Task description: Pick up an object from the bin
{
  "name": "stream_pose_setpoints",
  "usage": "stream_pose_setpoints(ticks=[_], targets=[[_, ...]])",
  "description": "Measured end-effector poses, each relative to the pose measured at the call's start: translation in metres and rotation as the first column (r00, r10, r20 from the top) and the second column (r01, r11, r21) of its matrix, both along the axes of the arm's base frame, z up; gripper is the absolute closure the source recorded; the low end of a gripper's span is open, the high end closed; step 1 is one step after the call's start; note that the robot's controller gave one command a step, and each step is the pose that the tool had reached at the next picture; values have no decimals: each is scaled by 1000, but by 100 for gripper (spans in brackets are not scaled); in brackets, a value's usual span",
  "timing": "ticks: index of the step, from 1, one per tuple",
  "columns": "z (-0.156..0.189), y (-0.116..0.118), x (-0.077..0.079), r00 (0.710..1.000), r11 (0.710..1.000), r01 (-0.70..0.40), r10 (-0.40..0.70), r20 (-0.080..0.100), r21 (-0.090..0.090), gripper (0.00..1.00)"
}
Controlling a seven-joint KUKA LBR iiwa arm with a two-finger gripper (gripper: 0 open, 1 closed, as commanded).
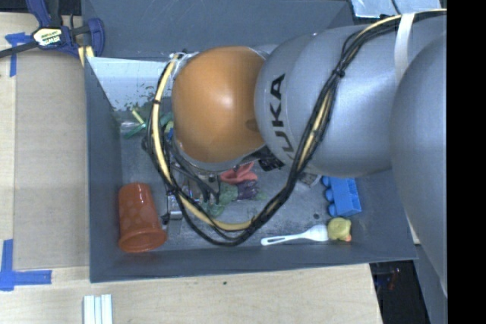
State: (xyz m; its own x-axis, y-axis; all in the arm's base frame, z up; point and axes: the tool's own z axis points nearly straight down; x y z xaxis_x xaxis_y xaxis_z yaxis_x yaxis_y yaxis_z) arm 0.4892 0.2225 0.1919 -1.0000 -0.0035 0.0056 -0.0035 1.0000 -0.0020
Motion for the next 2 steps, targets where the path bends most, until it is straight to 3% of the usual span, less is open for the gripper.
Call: stream_pose_setpoints(ticks=[1, 2], targets=[[5, -1, 2, 1000, 1000, 4, -4, 8, 3, 0], [53, 3, 1, 997, 997, -75, 75, 4, 1, 0]])
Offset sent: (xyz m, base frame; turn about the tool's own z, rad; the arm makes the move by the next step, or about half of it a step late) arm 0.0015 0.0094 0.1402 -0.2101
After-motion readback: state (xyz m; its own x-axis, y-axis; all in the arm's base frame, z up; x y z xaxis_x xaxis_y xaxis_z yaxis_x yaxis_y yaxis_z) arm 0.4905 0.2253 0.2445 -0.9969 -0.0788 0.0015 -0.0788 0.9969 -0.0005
